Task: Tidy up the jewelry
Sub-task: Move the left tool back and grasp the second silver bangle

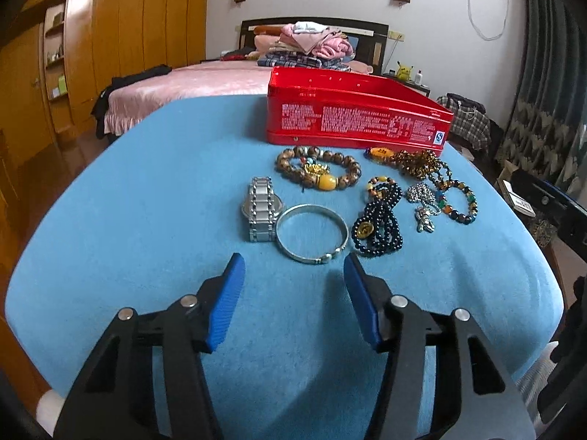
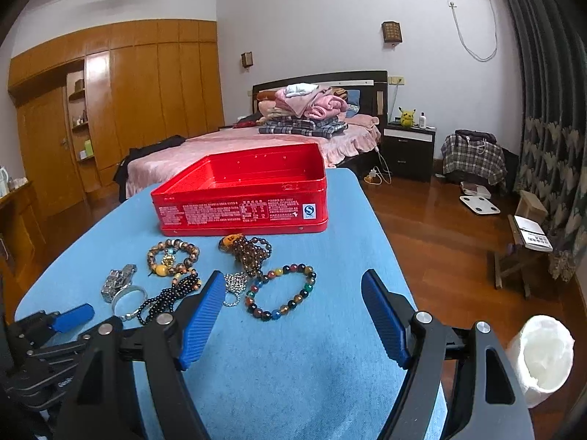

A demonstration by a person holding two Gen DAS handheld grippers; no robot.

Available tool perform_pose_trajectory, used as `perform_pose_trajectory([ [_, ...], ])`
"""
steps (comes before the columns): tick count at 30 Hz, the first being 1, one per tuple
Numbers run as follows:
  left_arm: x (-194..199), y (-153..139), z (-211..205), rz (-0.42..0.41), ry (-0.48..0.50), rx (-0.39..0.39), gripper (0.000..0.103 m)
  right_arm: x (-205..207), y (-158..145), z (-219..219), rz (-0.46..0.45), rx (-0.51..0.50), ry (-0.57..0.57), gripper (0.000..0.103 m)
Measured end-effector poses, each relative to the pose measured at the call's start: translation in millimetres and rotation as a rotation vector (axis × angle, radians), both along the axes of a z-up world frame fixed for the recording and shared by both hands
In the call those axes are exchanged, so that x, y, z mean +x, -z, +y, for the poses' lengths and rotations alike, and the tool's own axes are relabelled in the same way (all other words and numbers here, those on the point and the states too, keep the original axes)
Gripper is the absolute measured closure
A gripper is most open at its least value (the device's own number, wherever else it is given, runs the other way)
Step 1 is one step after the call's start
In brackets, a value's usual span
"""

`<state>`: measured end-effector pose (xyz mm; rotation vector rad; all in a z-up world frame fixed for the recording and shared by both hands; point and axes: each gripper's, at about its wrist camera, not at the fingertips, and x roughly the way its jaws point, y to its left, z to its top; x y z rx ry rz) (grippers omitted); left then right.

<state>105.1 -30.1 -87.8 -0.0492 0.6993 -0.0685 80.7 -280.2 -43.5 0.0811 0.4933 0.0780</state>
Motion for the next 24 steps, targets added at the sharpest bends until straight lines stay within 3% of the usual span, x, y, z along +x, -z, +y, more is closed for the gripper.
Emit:
perform_pose_trajectory([
  [17,42.6,0.2,-19.9,0.061,-0.019,0.016,0.049,2.3,10.2,-0.1,0.020,0.000,-0.002,0.028],
  [20,47.9,-1.1,-17.4,0.072,-0.020,-0.003,0.050,2.6,11.0,2.1,0.024,-0.006,-0.009,0.028],
  [21,48.5,-1.4,-16.4,0.070,-0.021,-0.011,0.056,2.7,11.5,2.8,0.027,-0.007,-0.012,0.028],
  [24,46.9,-1.7,-11.3,0.061,-0.014,-0.052,0.056,1.2,11.4,4.5,0.028,-0.007,-0.022,0.028],
])
